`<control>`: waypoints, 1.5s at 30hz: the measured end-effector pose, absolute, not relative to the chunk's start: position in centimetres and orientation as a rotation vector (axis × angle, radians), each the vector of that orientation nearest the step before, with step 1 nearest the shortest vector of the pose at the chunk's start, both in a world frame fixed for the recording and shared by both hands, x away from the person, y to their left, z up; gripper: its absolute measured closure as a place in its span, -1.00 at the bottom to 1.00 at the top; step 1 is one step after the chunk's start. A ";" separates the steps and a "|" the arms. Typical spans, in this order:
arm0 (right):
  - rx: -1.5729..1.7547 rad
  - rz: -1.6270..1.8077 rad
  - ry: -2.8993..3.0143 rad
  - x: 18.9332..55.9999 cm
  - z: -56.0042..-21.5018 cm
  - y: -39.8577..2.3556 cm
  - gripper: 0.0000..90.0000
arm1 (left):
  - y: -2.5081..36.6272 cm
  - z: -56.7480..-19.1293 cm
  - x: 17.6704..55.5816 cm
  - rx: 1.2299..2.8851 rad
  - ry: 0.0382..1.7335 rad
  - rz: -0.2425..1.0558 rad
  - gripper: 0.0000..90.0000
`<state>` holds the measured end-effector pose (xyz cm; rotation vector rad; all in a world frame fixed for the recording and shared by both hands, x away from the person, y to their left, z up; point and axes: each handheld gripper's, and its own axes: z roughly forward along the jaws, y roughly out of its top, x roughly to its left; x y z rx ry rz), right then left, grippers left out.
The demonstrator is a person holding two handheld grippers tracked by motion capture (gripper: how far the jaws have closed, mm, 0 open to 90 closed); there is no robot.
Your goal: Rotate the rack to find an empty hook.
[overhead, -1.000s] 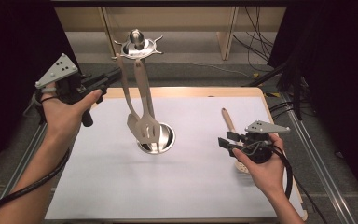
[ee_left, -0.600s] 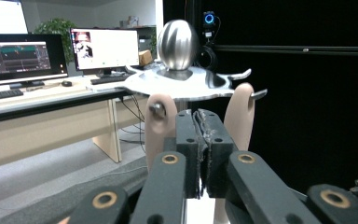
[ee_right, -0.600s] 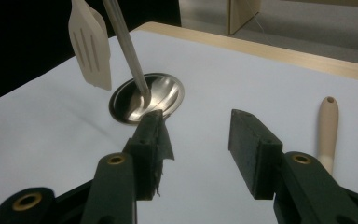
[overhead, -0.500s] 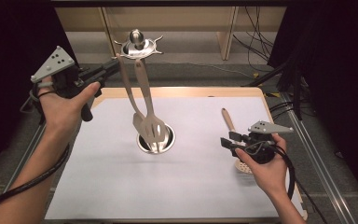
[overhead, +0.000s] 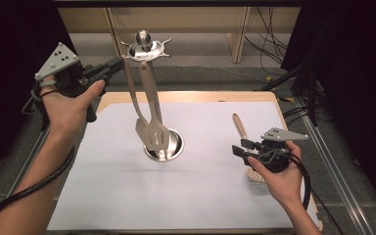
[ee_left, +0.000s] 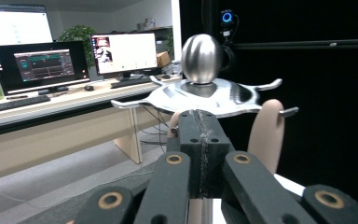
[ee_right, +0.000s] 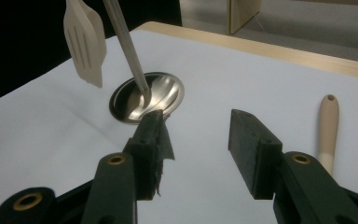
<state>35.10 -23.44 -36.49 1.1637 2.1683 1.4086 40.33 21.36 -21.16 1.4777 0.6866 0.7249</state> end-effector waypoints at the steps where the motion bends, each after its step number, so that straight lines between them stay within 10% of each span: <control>1: 1.176 1.408 2.153 35.0 -36.5 -23.3 0.25 | 21.4 -21.1 40.4 1.479 0.691 0.731 0.98; 45: 1.238 1.401 2.200 35.2 -36.6 -23.5 0.23 | 22.3 -21.4 44.8 1.452 0.755 0.756 0.88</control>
